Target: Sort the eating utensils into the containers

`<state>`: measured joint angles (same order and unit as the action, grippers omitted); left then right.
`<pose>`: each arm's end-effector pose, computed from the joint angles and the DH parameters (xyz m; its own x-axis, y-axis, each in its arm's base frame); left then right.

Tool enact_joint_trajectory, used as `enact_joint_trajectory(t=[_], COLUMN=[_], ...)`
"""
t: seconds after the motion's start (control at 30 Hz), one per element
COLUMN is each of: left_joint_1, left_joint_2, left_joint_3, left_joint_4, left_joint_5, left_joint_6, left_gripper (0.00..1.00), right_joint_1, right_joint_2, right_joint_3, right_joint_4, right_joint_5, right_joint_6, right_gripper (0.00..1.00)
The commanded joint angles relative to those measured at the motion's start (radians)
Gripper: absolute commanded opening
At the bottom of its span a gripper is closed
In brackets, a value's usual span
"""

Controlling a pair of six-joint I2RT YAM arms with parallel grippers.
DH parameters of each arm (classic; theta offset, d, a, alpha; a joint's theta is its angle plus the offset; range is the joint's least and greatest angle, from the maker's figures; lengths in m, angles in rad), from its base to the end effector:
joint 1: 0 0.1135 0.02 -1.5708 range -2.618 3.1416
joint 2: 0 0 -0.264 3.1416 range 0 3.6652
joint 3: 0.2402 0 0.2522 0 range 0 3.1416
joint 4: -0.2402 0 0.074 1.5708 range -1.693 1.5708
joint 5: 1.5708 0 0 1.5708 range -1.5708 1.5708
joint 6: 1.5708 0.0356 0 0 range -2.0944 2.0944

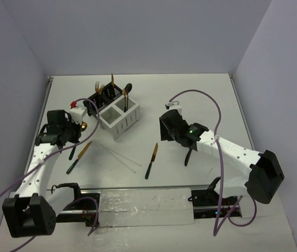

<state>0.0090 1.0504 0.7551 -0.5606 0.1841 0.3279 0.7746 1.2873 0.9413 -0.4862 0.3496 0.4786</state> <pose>0.2121 -0.0046 0.2464 -0.6791 0.3105 -0.6651 0.3484 0.9339 0.0802 0.2010 0.1796 0.2609 -0.6958 -0.0755 -0.7142 -0.1936 0.9774 0.0853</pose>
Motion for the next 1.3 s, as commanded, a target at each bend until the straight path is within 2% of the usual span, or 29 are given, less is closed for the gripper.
enact_joint_trajectory(t=[0.0,0.17,0.37,0.5,0.63,0.83,0.97,1.03,1.27], left_joint_1=[0.020,0.022,0.022,0.022,0.022,0.022,0.022,0.023,0.022], left_joint_2=[-0.088,-0.190,-0.239,-0.233,-0.221,-0.188,-0.175,-0.167,-0.159], left_joint_3=[0.093,0.214,0.413,0.513,0.541,0.553,0.569,0.572,0.549], left_joint_4=[-0.044,-0.105,-0.183,-0.171,-0.076,-0.004,0.051,0.071,0.142], left_joint_5=[0.018,0.029,0.159,0.334,0.473,0.621,0.669,0.687,0.733], left_joint_6=[-0.026,-0.032,-0.061,-0.116,-0.202,-0.297,-0.375,-0.407,-0.474], left_gripper=[0.00,0.00,0.00,0.00,0.00,0.00,0.00,0.00,0.00], right_joint_1=[0.009,0.032,0.061,0.072,0.100,0.189,0.207,0.216,0.242], right_joint_2=[-0.040,-0.057,-0.127,-0.186,-0.177,-0.062,0.039,0.081,0.289], right_joint_3=[0.030,0.054,0.106,0.125,0.132,0.209,0.238,0.266,0.413], right_joint_4=[0.032,0.032,0.095,0.272,0.472,0.705,0.886,0.920,0.982], right_joint_5=[0.003,0.020,-0.012,-0.147,-0.294,-0.415,-0.501,-0.592,-0.655], right_joint_6=[-0.018,-0.047,-0.130,-0.193,-0.236,-0.278,-0.210,-0.176,-0.114], right_gripper=[0.57,0.57,0.57,0.57,0.57,0.58,0.58,0.58,0.60])
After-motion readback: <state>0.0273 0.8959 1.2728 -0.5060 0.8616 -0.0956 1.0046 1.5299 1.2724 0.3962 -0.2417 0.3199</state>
